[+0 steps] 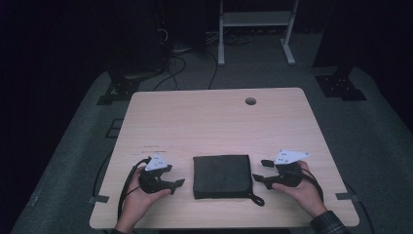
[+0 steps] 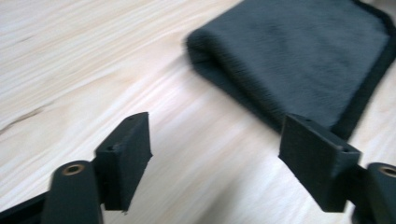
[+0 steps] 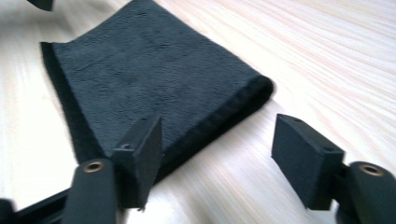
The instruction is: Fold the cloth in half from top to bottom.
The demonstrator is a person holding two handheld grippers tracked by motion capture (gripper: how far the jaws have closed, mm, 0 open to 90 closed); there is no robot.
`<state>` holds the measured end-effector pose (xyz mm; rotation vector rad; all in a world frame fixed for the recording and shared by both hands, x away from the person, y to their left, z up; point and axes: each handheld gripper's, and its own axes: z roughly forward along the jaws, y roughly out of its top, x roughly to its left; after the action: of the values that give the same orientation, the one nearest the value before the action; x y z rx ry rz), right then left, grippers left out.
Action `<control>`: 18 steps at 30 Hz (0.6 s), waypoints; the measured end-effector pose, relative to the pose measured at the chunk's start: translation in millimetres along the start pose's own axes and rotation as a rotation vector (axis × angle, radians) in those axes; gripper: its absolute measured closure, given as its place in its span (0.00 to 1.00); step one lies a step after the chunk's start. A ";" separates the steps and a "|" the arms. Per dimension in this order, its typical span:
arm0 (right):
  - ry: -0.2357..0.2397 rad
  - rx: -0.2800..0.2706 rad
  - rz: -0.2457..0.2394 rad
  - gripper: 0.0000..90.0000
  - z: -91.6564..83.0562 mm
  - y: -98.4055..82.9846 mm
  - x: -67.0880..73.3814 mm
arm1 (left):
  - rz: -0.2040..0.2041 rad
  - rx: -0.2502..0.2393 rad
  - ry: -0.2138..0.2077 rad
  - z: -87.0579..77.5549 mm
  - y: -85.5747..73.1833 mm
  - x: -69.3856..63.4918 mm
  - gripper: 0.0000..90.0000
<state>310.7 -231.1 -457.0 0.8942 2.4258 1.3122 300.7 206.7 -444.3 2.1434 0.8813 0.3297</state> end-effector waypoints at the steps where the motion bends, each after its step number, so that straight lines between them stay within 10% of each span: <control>1: -0.010 -0.002 0.005 0.32 -1.0 -0.8 -1.3 | -0.016 0.002 0.011 -2.2 -3.1 3.7 0.25; 18: -0.163 0.072 0.115 0.23 -35.3 -38.4 -33.7 | -0.079 0.087 0.120 -19.7 -44.1 34.3 0.14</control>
<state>305.0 -291.4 -471.0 1.1288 2.3384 1.1456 294.6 261.6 -466.0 2.1796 1.0631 0.3897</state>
